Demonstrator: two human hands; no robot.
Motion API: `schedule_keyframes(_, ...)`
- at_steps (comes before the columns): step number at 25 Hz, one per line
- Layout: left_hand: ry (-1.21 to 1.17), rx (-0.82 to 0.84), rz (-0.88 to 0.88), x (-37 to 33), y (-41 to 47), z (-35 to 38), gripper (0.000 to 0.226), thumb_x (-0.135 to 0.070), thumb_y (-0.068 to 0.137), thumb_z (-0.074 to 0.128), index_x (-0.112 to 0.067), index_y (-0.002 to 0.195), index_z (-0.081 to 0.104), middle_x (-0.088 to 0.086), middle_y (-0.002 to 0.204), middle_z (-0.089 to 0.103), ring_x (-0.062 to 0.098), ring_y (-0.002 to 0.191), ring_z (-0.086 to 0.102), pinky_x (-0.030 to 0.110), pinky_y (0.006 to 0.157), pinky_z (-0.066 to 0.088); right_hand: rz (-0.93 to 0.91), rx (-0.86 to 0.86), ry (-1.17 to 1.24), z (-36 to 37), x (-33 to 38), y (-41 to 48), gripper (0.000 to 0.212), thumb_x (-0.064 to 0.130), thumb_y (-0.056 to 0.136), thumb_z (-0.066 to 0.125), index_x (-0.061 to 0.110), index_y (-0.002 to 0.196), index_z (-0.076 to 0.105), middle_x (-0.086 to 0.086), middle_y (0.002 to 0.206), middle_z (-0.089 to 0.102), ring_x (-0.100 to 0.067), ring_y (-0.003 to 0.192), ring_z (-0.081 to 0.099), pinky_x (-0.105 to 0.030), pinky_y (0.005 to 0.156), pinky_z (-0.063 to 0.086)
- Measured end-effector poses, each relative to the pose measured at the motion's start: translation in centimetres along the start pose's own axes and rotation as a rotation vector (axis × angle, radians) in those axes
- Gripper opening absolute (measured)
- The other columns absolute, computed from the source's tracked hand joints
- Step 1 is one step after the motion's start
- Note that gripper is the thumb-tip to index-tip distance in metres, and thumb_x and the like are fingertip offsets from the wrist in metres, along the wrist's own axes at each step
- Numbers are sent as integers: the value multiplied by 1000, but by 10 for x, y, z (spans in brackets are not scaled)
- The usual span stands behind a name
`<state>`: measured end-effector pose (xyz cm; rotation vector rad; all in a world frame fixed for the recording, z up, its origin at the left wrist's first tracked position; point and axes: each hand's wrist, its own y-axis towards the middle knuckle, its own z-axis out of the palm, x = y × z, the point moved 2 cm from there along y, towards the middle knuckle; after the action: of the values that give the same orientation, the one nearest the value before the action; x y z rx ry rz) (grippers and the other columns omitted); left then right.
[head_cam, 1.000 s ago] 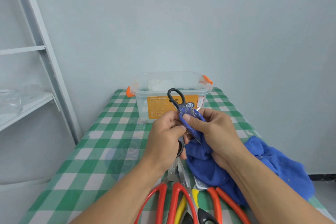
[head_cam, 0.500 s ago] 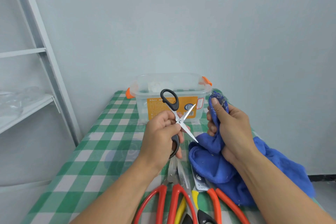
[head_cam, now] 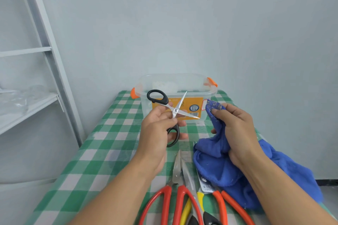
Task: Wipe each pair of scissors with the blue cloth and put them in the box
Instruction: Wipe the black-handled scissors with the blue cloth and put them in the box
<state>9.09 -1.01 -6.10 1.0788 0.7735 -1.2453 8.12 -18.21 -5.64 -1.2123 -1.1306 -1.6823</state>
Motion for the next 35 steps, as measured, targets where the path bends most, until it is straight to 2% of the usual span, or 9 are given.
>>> schedule_keyframes(3, -33, -47, 7, -3, 1, -1, 19, 7, 95, 53, -9, 103, 61, 7, 95, 70, 19, 84, 70, 33, 60, 58, 36, -58, -172, -5, -2, 5, 6, 20, 92, 71, 14, 94, 72, -3, 81, 76, -20, 73, 72, -37, 74, 59)
schedule_keyframes(6, -26, -84, 5, -4, 2, 0, 16, 5, 95, 55, -8, 104, 58, 14, 107, 70, 19, 84, 71, 30, 59, 57, 101, -100, -294, -9, -7, 8, 27, 25, 88, 75, 21, 112, 63, -2, 94, 74, -19, 86, 71, -39, 81, 57)
schedule_keyframes(10, -24, -91, 16, -3, 2, 0, 19, 7, 95, 54, -5, 110, 56, 12, 106, 68, 18, 84, 70, 27, 58, 56, -160, -161, -323, -14, 13, 2, 15, 15, 79, 61, 20, 92, 68, 2, 91, 65, -10, 71, 54, -25, 64, 43)
schedule_keyframes(13, -77, -80, 26, -6, 2, -1, 23, 10, 94, 50, -7, 109, 56, 6, 98, 63, 21, 87, 71, 30, 60, 55, -219, 56, -430, -10, 26, -7, 11, 24, 68, 57, 15, 66, 62, 7, 59, 54, -7, 53, 41, -28, 56, 38)
schedule_keyframes(16, -155, -96, 19, -9, 2, -2, 23, 9, 94, 45, -8, 104, 57, 11, 101, 62, 25, 91, 71, 32, 60, 56, -205, 219, -725, -9, 25, -8, 10, 34, 63, 60, 26, 65, 54, 13, 52, 47, -8, 50, 39, -32, 56, 36)
schedule_keyframes(21, -240, -100, -6, -10, 0, 0, 15, -3, 99, 44, -10, 96, 57, 7, 92, 68, 28, 96, 71, 36, 67, 59, -115, 496, -1219, -10, 23, -12, 18, 31, 75, 71, 34, 89, 60, 17, 92, 59, -3, 80, 55, -29, 68, 46)
schedule_keyframes(23, -275, -91, -36, -11, 0, -1, 13, -15, 103, 45, -14, 97, 57, 9, 98, 70, 28, 98, 71, 37, 70, 59, -186, 411, -1150, -7, 22, -9, 7, 25, 79, 66, 31, 80, 64, 15, 90, 62, -5, 83, 57, -34, 75, 51)
schedule_keyframes(27, -312, -61, -142, -9, 2, -1, 26, -38, 105, 44, -16, 106, 58, 9, 101, 75, 24, 100, 71, 38, 76, 60, -335, 111, -732, -10, 23, -1, 27, 11, 88, 63, 35, 77, 65, 14, 95, 61, -6, 95, 55, -26, 82, 42)
schedule_keyframes(35, -296, -43, -194, -3, -4, 13, 28, -27, 104, 47, -8, 103, 68, 9, 79, 71, 27, 97, 71, 37, 88, 57, -401, 33, -456, -1, 13, -5, 15, 19, 89, 72, 31, 90, 63, 25, 87, 67, 0, 84, 63, -11, 71, 46)
